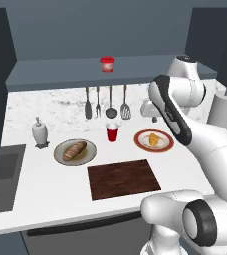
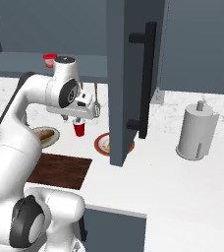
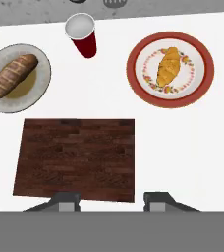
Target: From the different types of pastries on the counter, select a croissant and place it on the cutting board. Then retrieve a jar of jam from the cabinet and place it alongside the croissant on the cutting board.
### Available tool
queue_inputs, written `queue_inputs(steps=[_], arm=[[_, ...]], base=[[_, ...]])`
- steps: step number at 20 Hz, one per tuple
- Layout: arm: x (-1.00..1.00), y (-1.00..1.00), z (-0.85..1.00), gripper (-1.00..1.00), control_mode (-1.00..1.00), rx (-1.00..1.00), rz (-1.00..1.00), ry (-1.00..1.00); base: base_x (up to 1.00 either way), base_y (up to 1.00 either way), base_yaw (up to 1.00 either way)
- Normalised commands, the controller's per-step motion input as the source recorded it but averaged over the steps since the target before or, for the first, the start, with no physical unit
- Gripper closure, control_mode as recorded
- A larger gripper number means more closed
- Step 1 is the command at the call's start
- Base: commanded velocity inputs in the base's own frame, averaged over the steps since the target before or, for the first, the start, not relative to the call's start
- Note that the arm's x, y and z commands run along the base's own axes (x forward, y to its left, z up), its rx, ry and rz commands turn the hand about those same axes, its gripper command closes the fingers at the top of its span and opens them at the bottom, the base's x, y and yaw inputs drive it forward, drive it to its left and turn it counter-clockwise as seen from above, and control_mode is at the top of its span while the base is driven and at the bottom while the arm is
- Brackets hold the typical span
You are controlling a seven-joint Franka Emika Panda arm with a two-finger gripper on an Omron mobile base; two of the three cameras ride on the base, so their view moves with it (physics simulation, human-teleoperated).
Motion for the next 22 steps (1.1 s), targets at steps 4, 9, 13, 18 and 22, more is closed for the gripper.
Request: queue_inputs(steps=[4, 9, 13, 18, 22], arm=[[-0.19, 0.21, 0.0, -1.0, -1.0, 0.0, 0.0, -0.1], [-0.14, 0.84, 0.12, -1.0, -1.0, 0.0, 0.03, -0.1], [-0.06, 0.99, 0.62, -1.0, -1.0, -0.05, 0.02, -0.36], [0.25, 0.52, 0.9, -1.0, -1.0, 0.0, 0.03, -0.22], [0.12, 0.32, 1.0, -1.0, -1.0, 0.0, 0.01, -0.02]], base=[[0.0, 0.0, 0.0], [0.0, 0.0, 0.0], [0.0, 0.0, 0.0], [0.0, 0.0, 0.0], [0.0, 0.0, 0.0]])
